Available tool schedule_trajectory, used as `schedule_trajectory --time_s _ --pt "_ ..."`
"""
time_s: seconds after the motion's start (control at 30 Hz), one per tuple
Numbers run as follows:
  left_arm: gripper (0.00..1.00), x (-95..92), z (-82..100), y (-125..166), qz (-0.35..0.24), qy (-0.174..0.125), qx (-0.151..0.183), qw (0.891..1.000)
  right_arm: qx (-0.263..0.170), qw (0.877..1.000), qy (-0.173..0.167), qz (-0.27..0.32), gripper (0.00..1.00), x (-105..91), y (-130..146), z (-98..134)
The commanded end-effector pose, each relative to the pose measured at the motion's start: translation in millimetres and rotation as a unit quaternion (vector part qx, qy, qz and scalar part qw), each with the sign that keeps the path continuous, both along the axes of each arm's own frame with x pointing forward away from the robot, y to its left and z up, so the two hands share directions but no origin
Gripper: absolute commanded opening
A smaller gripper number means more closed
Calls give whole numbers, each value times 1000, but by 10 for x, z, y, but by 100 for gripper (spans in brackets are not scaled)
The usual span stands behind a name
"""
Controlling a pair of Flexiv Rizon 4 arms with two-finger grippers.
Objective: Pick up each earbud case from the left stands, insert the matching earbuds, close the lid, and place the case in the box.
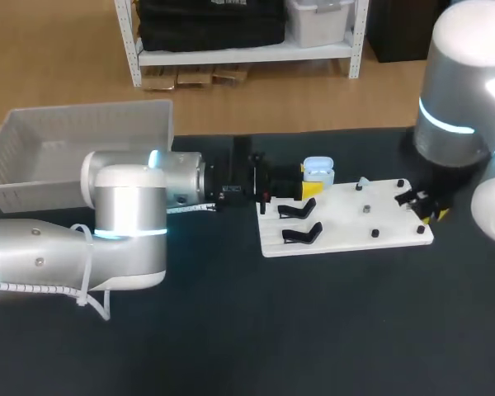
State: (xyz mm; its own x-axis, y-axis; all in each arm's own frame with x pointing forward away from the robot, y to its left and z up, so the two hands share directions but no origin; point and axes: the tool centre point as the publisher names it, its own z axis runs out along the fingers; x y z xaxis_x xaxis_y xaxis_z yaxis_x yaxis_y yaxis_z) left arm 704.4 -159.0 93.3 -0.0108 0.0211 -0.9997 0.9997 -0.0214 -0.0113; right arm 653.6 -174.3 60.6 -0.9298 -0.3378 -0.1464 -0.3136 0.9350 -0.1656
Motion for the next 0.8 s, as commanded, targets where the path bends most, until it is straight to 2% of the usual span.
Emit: schedule_trajectory --time_s 0.03,0.2,0.37,0.6,0.8 --pt "0 -1 -15 0 1 -2 -3 1000 -3 1000 -3 -3 0 -98 60 373" --pt "0 -1 -15 0 1 -2 -3 1000 -9 1000 -2 -3 0 -111 325 714" --pt "0 -1 -15 0 1 -2 -3 1000 -6 1000 12 -11 0 -119 720 970" --pt "0 -1 -15 0 1 -2 -3 1000 -12 1000 29 0 0 -38 1129 1087" --pt "0 -1 -15 0 1 -2 -3 1000 -4 999 34 13 0 35 1432 1047"
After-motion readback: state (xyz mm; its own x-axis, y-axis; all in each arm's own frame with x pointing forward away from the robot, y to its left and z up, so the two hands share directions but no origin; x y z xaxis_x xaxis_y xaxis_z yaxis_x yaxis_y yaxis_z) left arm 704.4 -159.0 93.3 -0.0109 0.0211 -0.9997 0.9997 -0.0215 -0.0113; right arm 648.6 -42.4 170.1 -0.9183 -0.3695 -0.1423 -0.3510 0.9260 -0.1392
